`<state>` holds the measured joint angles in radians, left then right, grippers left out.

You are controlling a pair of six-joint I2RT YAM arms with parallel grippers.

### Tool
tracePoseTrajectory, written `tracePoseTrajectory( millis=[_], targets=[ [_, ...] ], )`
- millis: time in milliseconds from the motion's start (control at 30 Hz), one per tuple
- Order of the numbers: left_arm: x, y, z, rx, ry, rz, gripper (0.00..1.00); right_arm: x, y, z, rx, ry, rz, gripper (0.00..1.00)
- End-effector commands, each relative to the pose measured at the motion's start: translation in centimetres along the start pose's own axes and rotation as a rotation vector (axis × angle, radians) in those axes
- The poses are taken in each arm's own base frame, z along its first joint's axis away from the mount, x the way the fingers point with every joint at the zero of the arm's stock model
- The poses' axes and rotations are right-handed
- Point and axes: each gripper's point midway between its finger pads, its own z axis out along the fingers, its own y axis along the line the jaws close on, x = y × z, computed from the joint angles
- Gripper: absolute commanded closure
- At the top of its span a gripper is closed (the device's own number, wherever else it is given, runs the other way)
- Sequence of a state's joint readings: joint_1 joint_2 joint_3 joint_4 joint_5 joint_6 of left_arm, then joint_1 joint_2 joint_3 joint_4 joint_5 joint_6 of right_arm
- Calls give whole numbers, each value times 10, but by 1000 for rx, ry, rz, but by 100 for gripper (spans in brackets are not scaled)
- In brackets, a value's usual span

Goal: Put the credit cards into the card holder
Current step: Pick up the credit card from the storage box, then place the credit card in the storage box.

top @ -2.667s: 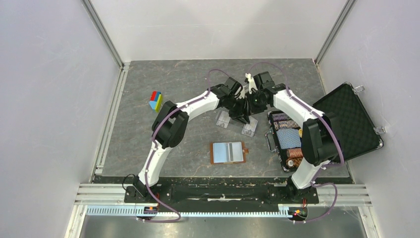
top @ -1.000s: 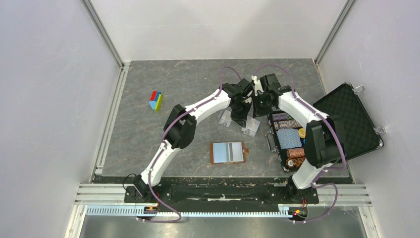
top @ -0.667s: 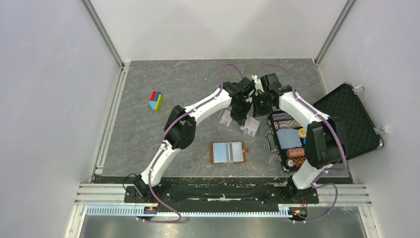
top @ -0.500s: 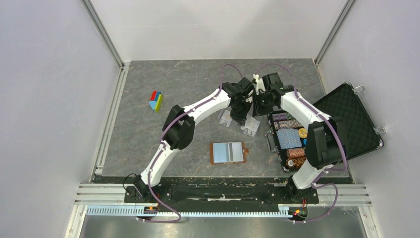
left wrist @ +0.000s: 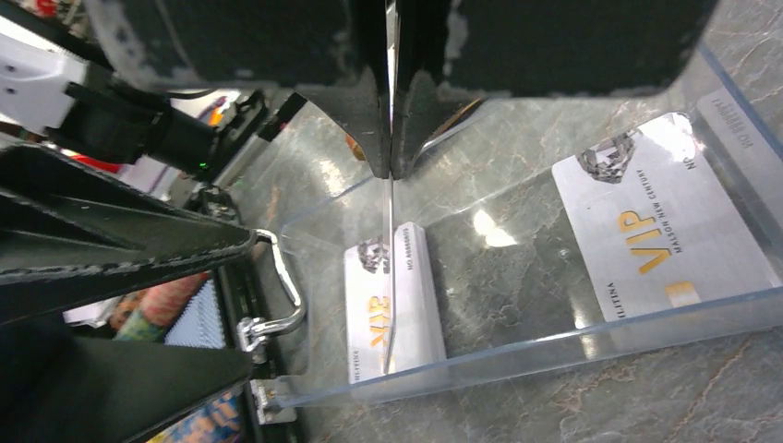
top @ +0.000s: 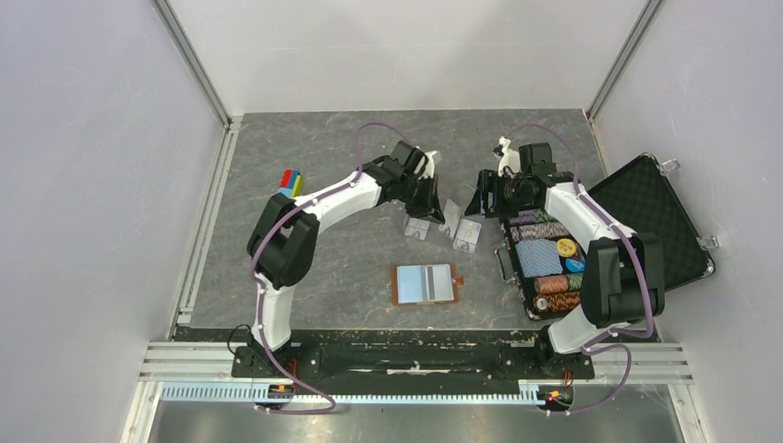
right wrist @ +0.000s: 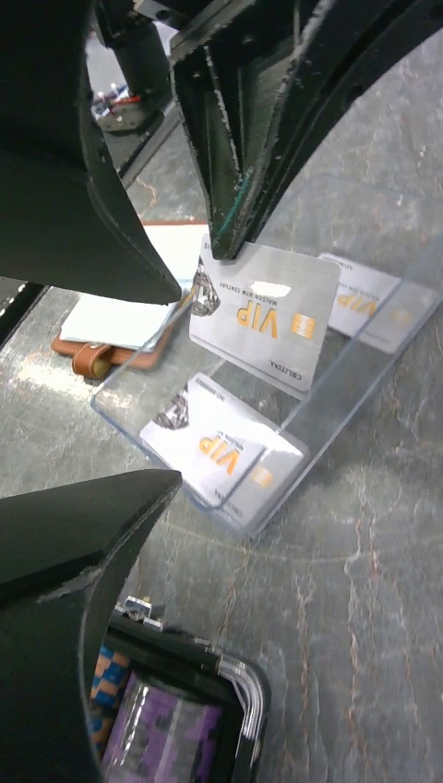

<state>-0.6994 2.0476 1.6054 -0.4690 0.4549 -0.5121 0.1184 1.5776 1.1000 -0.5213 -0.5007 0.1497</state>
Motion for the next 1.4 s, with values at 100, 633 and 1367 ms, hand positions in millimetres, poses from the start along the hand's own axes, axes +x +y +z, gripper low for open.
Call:
tracePoseTrajectory(
  millis=[100, 633, 1367],
  targets=[
    [-44, -52, -39, 292, -199, -33, 98, -12, 36, -6, -207, -65, -9, 37],
    [-61, -68, -92, 443, -347, -40, 98, -22, 56, -9, -370, -129, 83, 60],
    [-60, -87, -114, 569, -374, -30, 98, -40, 73, -34, -541, -243, 85, 60]
  ],
)
